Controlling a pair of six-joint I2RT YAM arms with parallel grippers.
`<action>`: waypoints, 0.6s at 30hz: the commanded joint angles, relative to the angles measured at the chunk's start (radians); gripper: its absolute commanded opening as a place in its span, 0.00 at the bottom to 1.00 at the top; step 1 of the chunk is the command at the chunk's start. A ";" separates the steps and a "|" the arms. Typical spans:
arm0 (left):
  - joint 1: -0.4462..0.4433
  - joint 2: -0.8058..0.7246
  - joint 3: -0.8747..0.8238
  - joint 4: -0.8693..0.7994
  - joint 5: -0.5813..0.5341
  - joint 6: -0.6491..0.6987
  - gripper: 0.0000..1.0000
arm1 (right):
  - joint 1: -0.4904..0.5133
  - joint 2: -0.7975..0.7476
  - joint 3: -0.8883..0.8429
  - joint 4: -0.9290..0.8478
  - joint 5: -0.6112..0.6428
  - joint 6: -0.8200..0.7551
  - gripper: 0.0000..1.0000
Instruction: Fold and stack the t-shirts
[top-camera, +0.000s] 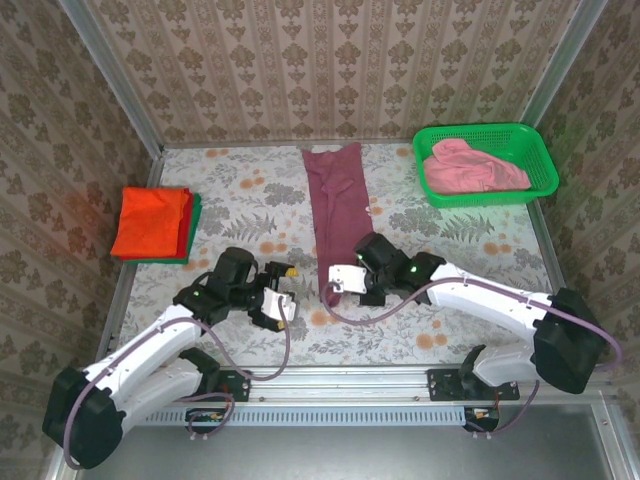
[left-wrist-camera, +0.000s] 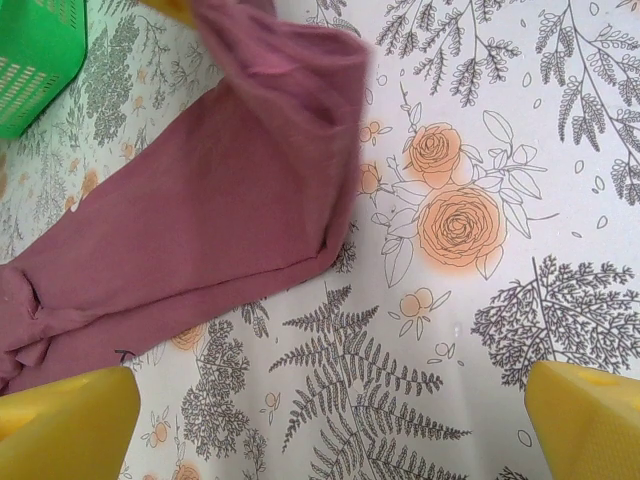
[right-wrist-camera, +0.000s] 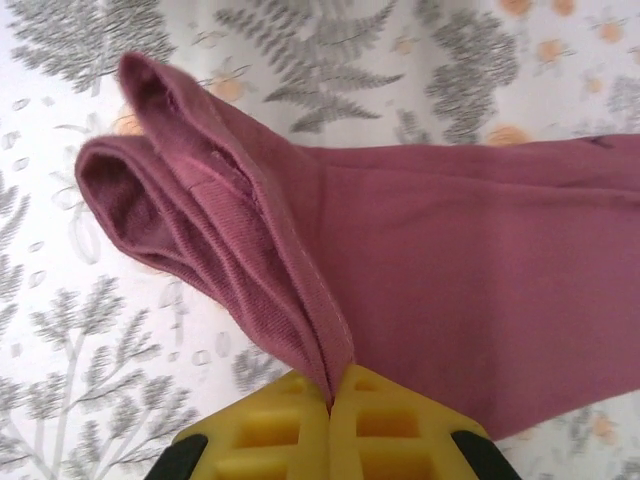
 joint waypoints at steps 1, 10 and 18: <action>0.006 0.034 0.045 0.009 -0.001 0.016 1.00 | -0.038 0.042 0.065 -0.003 -0.012 -0.074 0.00; -0.021 0.123 0.122 0.077 0.003 -0.061 1.00 | -0.146 0.172 0.172 0.058 -0.044 -0.149 0.00; -0.069 0.181 0.120 0.170 -0.143 -0.245 1.00 | -0.227 0.322 0.334 0.087 -0.073 -0.211 0.00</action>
